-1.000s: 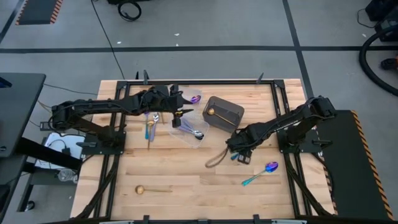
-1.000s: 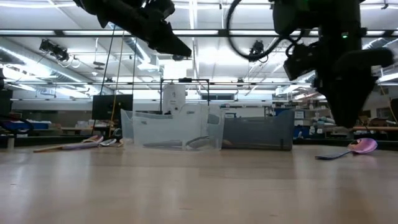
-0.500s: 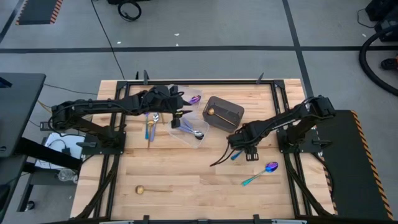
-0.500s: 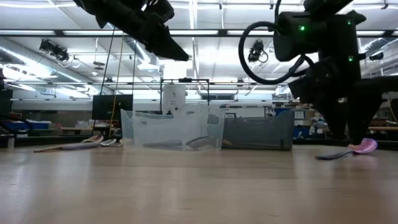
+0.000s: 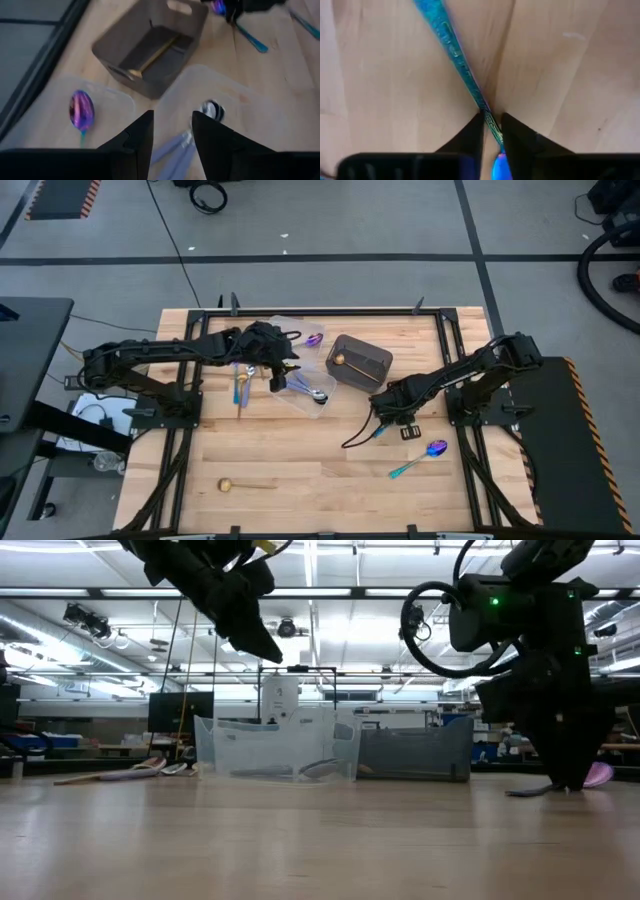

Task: Sort silverware by color (type)
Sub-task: Put the blue spoon into the top transparent bin

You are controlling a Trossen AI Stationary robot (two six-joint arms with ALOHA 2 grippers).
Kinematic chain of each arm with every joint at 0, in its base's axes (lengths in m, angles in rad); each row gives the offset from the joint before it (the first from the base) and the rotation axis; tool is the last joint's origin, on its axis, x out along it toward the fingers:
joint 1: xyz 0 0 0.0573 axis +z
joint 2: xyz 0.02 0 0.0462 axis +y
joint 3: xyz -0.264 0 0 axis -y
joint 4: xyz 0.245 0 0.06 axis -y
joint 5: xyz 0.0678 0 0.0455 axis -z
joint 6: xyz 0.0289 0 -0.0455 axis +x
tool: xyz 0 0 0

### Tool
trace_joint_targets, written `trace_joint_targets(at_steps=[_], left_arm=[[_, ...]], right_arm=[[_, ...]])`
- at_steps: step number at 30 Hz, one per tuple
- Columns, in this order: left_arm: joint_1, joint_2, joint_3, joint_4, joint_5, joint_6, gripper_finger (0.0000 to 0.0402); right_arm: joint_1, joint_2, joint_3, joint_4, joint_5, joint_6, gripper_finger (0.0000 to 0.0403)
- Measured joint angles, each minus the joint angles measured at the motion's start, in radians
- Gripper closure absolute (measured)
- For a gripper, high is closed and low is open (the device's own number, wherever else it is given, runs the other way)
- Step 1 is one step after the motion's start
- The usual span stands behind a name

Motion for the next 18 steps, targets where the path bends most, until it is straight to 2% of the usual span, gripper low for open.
trace_joint_targets(at_steps=[3,5,10,14,18], left_arm=[[-0.032,-0.001,-0.014,-0.003,0.025,0.026,0.026],[-0.046,-0.001,-0.033,0.026,0.067,0.035,0.026],[-0.055,-0.002,-0.092,0.08,0.093,0.018,0.026],[-0.055,-0.002,-0.116,0.1,0.094,-0.033,0.026],[-0.055,-0.002,-0.117,0.101,0.094,-0.083,0.026]], right_arm=[[0.0,0.0,0.0,0.005,-0.013,-0.006,0.0377],[0.0,0.001,-0.001,0.004,-0.022,-0.002,0.039],[0.014,0.002,0.004,0.004,-0.025,0.043,0.0379],[0.026,0.01,0.039,-0.031,-0.032,0.045,0.0387],[0.03,0.01,0.086,-0.014,-0.097,0.048,0.039]])
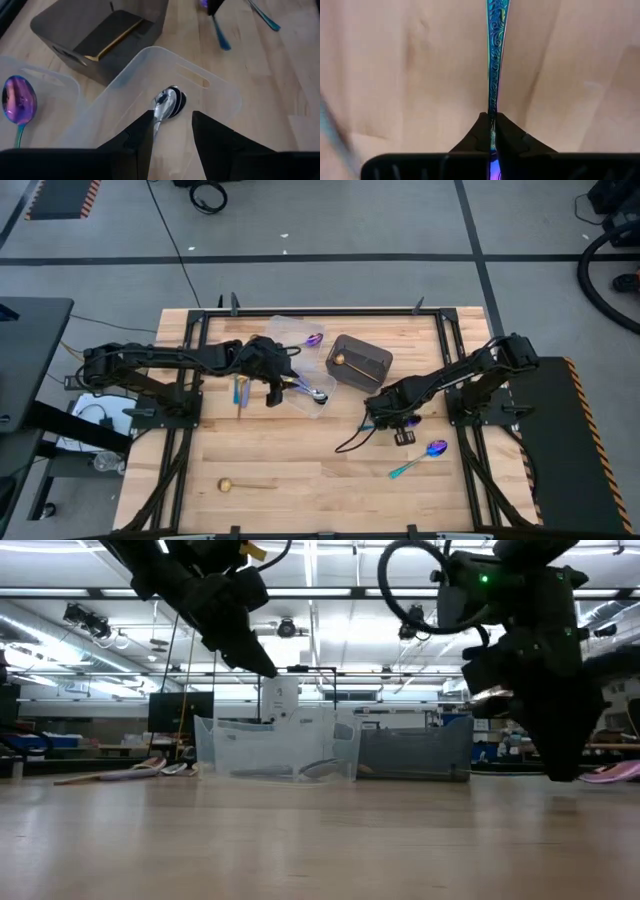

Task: Sort silverware by color (type)
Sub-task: Put the blue spoon into the top transparent bin

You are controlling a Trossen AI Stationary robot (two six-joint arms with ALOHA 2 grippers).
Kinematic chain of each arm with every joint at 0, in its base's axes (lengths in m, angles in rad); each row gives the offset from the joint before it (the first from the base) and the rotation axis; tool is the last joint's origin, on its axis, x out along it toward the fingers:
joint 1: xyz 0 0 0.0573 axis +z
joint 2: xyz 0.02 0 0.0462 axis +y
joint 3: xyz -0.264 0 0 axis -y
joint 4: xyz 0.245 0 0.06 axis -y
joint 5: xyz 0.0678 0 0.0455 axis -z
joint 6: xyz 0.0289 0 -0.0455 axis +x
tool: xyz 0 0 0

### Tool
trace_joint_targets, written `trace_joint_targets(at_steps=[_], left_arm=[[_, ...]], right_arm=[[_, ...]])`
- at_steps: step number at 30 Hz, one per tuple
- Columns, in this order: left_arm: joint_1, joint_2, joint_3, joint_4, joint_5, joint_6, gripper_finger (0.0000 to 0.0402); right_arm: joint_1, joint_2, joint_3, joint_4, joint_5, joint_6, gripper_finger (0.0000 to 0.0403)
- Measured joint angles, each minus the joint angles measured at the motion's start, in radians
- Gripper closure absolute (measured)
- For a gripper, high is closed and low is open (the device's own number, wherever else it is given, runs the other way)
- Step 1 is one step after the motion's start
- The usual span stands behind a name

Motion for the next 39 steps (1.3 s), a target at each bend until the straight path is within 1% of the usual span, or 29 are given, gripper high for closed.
trace_joint_targets(at_steps=[9,18,22,27,31,33,36,39], left_arm=[[-0.018,0.0,0.0,-0.038,0.0,-0.056,0.026],[-0.085,-0.001,-0.008,-0.02,0.0,-0.033,0.026],[-0.105,-0.001,-0.081,0.059,0.002,-0.047,0.026],[-0.098,-0.049,-0.131,0.072,0.022,-0.072,0.026],[-0.1,-0.121,-0.151,0.071,0.026,-0.084,0.026],[-0.103,-0.156,-0.166,0.076,0.026,-0.094,0.026],[-0.103,-0.204,-0.209,0.094,0.013,-0.104,0.026],[-0.104,-0.236,-0.263,0.142,0.007,-0.129,0.026]], right_arm=[[-0.001,0.001,0.102,-0.016,-0.1,0.029,0.039],[-0.033,-0.001,0.274,-0.07,-0.108,0.134,0.0389],[-0.054,-0.002,0.338,-0.074,-0.075,0.182,0.0389],[-0.087,-0.002,0.404,-0.059,0.007,0.184,0.0388],[-0.132,0.004,0.448,-0.039,0.03,0.184,0.0387],[-0.156,0.012,0.451,-0.001,0.039,0.184,0.0387],[-0.193,0.03,0.464,0.032,0.039,0.179,0.0387],[-0.223,0.056,0.499,0.057,0.039,0.14,0.0387]])
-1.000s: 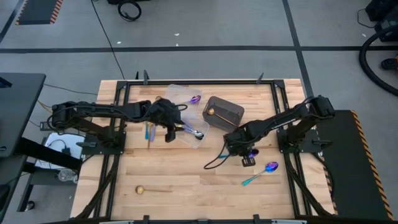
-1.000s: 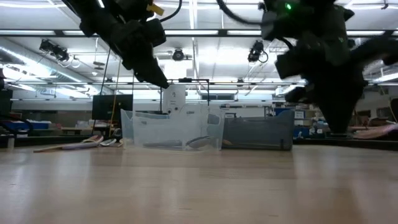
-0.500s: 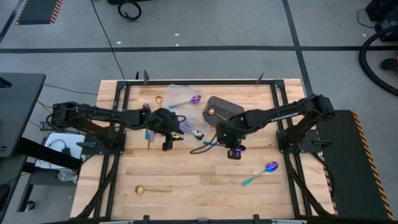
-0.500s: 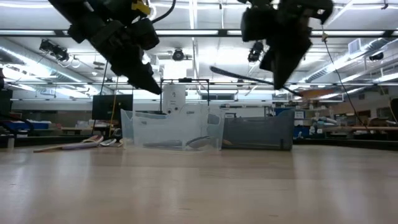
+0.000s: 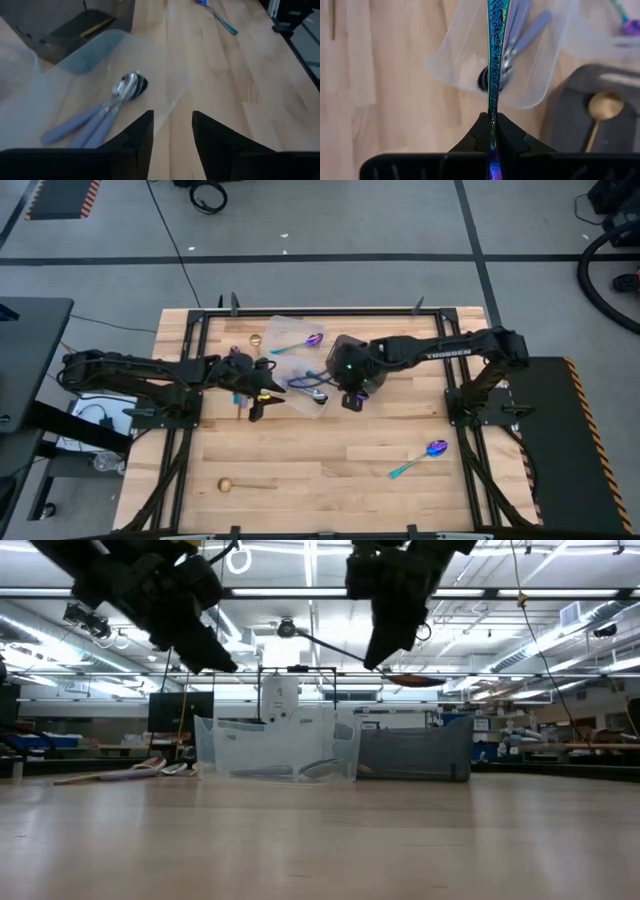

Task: Sort silverware by color (type)
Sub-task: Put the blue spoon into the top transparent bin

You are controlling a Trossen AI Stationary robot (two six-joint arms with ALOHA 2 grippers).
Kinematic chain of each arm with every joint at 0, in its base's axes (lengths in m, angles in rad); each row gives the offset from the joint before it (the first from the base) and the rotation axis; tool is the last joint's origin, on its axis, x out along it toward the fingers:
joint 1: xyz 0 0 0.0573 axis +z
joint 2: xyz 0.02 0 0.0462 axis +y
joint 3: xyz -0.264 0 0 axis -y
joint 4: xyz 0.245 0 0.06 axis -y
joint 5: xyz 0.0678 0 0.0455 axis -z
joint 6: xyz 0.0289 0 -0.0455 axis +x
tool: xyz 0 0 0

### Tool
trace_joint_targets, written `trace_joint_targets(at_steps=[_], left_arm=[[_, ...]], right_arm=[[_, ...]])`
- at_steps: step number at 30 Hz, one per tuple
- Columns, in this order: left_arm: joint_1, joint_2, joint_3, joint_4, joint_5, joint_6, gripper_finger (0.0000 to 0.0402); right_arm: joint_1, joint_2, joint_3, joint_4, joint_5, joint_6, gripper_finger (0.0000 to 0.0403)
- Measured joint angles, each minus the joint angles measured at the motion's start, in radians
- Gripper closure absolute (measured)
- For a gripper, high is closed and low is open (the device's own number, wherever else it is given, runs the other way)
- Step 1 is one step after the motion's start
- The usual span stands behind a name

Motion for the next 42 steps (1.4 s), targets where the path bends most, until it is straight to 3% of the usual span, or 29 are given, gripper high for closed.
trace_joint_targets(at_steps=[11,26,37,42], left_arm=[[0.001,-0.128,-0.102,0.049,-0.032,-0.057,0.026],[0.001,-0.143,-0.102,0.023,-0.054,-0.217,0.026],[0.0,-0.275,-0.102,-0.088,-0.11,-0.215,0.026],[-0.001,-0.333,-0.103,-0.096,-0.11,-0.201,0.026]], right_arm=[[-0.095,0.14,0.196,0.028,-0.003,-0.143,0.0387],[-0.197,0.381,0.466,0.111,0.005,-0.385,0.0386],[-0.241,0.454,0.491,0.215,0.092,-0.698,0.0387],[-0.286,0.473,0.492,0.225,0.013,-0.795,0.0387]])
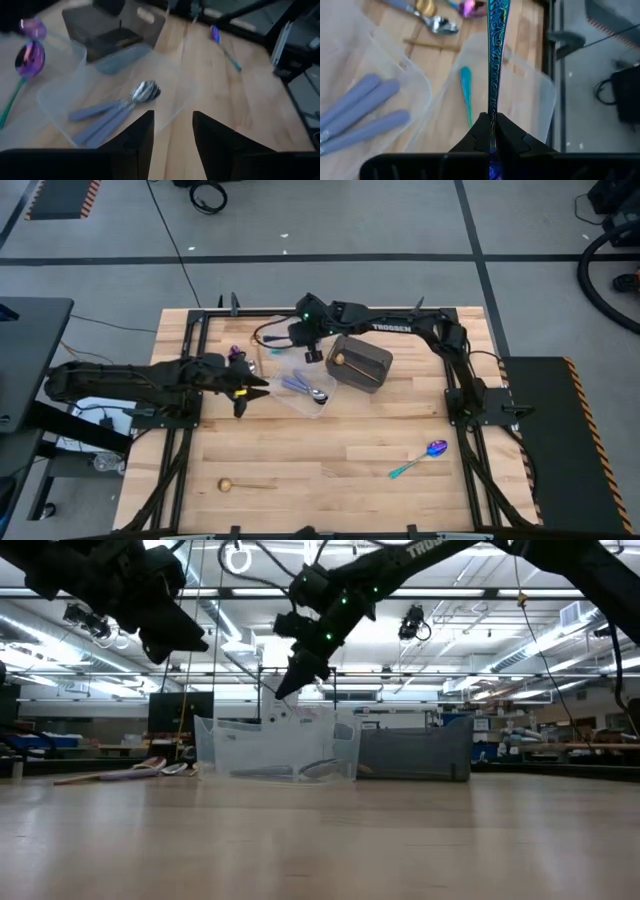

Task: Sort silverware by color (type)
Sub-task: Put the blue spoon into the top transparent bin

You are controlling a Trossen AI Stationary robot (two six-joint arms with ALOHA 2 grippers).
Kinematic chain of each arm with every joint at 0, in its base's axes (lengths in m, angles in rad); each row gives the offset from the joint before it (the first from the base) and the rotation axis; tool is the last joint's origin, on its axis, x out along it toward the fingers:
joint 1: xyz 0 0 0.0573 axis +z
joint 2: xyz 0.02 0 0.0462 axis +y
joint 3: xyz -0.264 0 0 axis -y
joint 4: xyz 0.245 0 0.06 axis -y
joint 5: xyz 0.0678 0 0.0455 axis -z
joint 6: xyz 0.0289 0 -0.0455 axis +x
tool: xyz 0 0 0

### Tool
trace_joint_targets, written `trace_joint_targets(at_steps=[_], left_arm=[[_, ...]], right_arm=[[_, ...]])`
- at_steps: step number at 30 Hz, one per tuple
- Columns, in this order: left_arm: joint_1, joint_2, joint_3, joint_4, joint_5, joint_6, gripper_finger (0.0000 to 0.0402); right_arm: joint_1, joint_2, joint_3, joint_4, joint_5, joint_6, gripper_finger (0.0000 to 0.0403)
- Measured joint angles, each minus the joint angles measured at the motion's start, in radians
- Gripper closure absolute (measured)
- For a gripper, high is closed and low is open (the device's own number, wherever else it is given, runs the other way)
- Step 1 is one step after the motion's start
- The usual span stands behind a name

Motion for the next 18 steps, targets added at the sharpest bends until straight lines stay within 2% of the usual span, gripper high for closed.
trace_joint_targets(at_steps=[4,11,18], left_arm=[[-0.008,-0.032,0.001,-0.014,-0.001,0.0,0.026],[-0.006,-0.046,0.002,-0.002,-0.017,0.01,0.026],[-0.006,-0.045,0.001,0.002,-0.026,0.011,0.026]], right_arm=[[-0.044,0.022,-0.002,-0.013,-0.035,-0.01,0.0387],[-0.103,0.032,-0.013,-0.012,-0.171,-0.051,0.0387],[-0.143,0.031,-0.026,-0.022,-0.23,-0.056,0.0387]])
